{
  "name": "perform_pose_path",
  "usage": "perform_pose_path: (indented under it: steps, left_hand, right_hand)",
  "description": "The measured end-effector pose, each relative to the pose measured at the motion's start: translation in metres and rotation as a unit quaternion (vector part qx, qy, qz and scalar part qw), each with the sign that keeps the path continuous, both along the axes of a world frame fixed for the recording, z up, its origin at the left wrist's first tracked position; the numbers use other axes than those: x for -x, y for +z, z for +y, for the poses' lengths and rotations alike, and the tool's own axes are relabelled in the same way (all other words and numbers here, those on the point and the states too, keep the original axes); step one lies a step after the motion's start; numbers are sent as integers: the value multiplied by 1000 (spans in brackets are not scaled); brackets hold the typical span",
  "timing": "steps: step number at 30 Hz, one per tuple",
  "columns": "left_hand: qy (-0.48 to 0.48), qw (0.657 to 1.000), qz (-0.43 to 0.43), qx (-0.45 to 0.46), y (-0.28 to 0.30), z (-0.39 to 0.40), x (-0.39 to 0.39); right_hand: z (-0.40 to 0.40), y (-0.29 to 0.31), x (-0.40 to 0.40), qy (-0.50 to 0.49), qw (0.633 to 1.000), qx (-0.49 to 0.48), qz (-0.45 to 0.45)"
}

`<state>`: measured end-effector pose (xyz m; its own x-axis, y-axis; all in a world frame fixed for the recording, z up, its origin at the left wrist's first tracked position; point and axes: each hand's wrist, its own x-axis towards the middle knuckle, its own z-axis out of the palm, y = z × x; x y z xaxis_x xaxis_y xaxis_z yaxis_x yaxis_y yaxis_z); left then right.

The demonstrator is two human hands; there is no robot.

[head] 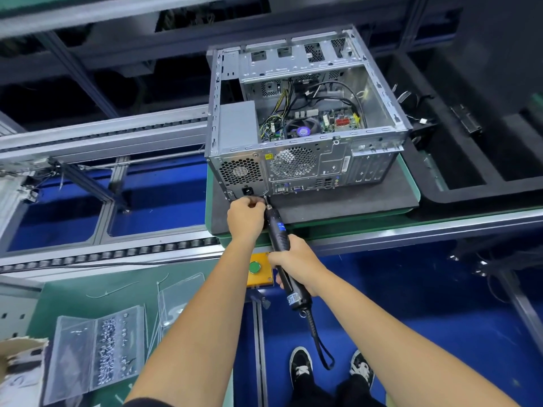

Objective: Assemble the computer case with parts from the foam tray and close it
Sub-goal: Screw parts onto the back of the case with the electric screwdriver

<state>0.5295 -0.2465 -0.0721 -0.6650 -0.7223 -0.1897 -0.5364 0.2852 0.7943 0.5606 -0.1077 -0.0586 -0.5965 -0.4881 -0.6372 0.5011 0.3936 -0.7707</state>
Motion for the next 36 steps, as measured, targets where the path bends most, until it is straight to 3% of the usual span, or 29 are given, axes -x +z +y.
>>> perform_pose_path:
  steps: [36]
  left_hand:
    - [-8, 1000, -5, 1, -5, -4, 1]
  right_hand:
    - [-7, 2, 0, -4, 1000, 14, -21]
